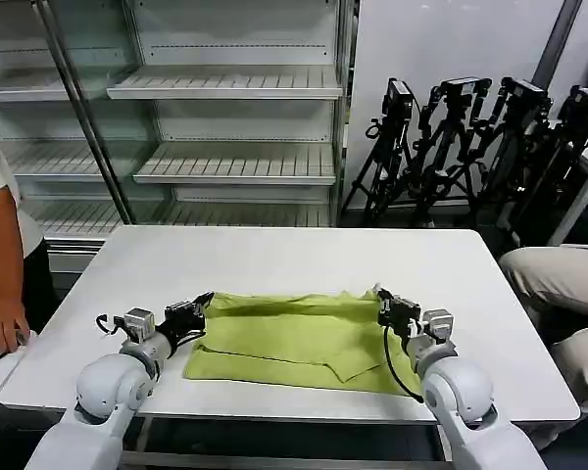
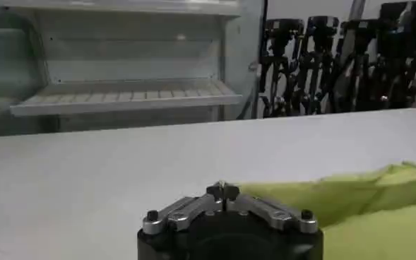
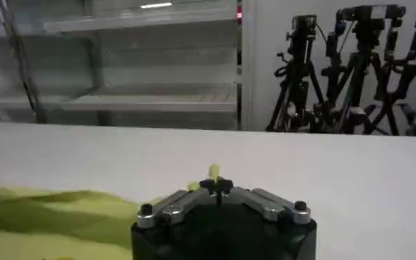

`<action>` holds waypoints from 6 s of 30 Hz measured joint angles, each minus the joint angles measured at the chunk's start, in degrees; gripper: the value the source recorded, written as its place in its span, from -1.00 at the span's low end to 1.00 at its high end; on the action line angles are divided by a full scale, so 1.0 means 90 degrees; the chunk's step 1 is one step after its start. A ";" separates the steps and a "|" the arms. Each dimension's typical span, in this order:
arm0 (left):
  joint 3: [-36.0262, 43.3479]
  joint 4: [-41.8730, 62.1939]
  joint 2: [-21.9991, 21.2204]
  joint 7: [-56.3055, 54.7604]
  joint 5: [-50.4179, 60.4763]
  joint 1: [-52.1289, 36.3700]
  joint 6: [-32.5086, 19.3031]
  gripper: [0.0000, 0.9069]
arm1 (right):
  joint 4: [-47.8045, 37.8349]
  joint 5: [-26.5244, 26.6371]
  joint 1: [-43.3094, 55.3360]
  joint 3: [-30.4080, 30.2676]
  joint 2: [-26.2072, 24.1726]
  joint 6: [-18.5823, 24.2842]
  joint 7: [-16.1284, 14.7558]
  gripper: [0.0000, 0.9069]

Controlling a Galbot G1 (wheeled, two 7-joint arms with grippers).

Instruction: Fold and organize the clothes.

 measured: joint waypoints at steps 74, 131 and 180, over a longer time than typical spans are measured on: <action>0.0309 -0.0569 0.0017 -0.1616 -0.0446 0.0769 0.0089 1.00 | 0.1105 -0.0552 -0.1556 0.0964 -0.0122 0.0030 -0.0376 1.00; -0.1404 -0.0719 0.0884 -0.0813 0.0901 0.1356 0.0104 -0.98 | 0.1353 -0.0716 -0.1772 0.0934 0.0076 0.0056 -0.0331 1.00; 0.1979 -0.1375 -0.1281 -0.1522 -0.0196 0.0089 0.0070 1.00 | 0.1376 -0.0835 -0.1904 0.1131 0.0133 0.0115 -0.0353 1.00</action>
